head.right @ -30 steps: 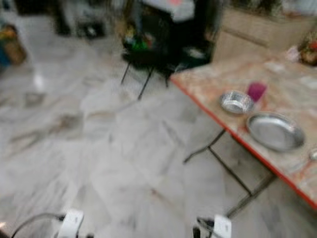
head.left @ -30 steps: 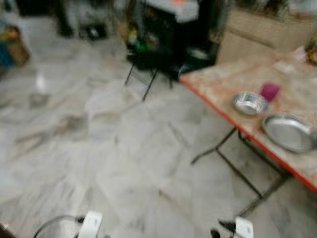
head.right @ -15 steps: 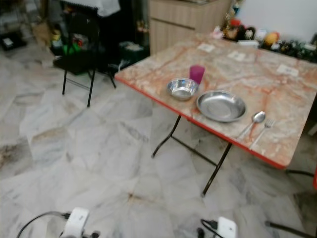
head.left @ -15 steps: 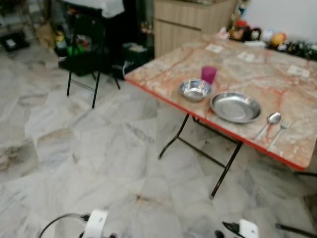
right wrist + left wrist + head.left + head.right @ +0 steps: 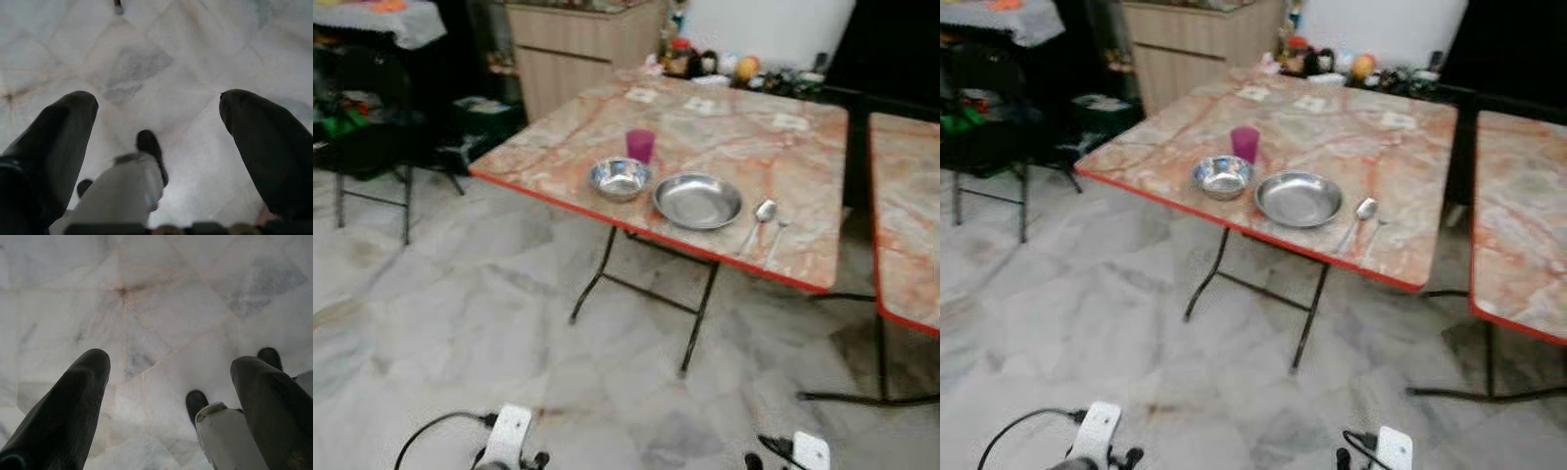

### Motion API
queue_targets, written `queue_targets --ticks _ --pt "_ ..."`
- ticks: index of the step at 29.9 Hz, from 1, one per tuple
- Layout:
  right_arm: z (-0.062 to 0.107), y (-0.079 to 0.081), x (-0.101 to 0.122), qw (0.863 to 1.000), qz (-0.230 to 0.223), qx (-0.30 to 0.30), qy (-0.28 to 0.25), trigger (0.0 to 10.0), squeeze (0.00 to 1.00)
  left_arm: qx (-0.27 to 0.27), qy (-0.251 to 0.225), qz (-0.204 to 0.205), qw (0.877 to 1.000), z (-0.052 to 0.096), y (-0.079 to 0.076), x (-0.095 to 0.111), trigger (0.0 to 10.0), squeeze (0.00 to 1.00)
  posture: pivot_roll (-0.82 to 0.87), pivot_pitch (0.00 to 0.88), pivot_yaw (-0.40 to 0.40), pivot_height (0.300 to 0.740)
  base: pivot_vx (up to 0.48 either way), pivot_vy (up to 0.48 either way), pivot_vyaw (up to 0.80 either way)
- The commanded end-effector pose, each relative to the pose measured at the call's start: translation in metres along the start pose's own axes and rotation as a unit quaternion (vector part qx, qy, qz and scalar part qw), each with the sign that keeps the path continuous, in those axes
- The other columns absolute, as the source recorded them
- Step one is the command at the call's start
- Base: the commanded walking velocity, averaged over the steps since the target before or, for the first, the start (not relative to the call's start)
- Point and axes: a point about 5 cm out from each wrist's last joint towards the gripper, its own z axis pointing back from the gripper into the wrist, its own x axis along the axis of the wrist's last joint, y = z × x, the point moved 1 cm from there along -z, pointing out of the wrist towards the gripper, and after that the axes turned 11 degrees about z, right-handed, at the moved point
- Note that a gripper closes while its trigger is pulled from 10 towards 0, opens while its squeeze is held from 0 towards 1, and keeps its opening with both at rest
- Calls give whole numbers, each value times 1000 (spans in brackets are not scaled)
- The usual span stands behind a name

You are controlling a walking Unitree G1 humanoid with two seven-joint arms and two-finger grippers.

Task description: Setting the table

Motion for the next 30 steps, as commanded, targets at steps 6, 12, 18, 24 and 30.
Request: queue_targets --ticks 6,12,18,24,30 --pt "1 -8 -1 1000 2 -10 4 10000 0 -5 -6 -7 1000 -2 -4 6 10000 0 47 0 2 740 0 0 -725" --pt "1 -7 0 1000 -3 -9 -6 10000 0 -7 -8 -5 1000 -2 -5 8 10000 0 48 0 4 740 0 0 -241" --pt "1 -7 0 1000 -7 -8 -9 10000 0 -4 -8 4 1000 -2 -4 9 10000 0 51 0 4 740 0 110 0" --pt "1 -8 0 1000 -9 -11 -8 10000 0 -2 -5 3 1000 -2 -3 7 10000 0 55 0 2 740 0 436 0" --pt "1 -8 -1 1000 -8 -10 -7 10000 0 0 -3 5 1000 -2 -3 6 10000 0 58 0 0 740 0 442 0"
